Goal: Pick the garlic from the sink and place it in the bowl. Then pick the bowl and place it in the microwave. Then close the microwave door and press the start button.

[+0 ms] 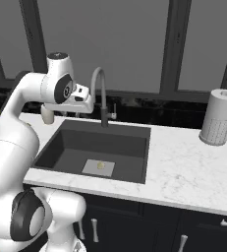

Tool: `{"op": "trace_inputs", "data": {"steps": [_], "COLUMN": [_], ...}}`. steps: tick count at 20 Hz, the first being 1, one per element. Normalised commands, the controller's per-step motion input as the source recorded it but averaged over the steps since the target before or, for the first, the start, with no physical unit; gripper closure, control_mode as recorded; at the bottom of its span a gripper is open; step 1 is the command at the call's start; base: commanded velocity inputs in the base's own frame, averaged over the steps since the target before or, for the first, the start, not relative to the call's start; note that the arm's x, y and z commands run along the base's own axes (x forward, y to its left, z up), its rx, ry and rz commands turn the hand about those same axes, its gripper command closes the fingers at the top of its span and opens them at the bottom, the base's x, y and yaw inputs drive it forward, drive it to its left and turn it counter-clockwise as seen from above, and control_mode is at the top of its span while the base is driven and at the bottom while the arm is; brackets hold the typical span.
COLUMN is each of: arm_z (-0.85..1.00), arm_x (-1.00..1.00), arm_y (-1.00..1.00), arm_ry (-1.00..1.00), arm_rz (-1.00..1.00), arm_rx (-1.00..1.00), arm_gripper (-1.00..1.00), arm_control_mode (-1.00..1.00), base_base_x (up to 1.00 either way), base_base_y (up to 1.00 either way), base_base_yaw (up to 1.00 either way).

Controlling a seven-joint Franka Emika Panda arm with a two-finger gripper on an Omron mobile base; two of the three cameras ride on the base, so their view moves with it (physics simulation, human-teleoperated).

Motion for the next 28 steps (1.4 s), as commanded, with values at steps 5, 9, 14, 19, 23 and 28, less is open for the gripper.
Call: {"op": "trace_inputs", "data": {"steps": [5, 9, 14, 19, 23, 28], "arm_z": [-0.04, -0.38, -0.94, -0.64, -0.41, -0.40], "arm_x": [0.00, -0.01, -0.09, 0.17, 0.64, 0.82], "arm_y": [0.00, -0.12, -0.69, -0.34, -0.04, 0.00], "arm_ry": [-0.03, -0.06, 0.14, 0.24, 0.27, 0.33], "arm_rz": [0.00, 0.01, -0.10, -0.29, -0.28, -0.22], "arm_rx": [0.00, 0.00, 0.24, 0.32, 0.23, 0.08], "arm_gripper": [-1.00, -1.00, -1.00, -1.00, -1.00, -1.00], "arm_control_mode": [-1.00, -1.00, -1.00, -1.00, -1.00, -1.00], "base_base_x": [0.00, 0.00, 0.00, 0.00, 0.00, 0.00], "base_base_y": [0.00, 0.00, 0.00, 0.00, 0.00, 0.00], "base_base_yaw": [0.00, 0.00, 0.00, 0.00, 0.00, 0.00]}}
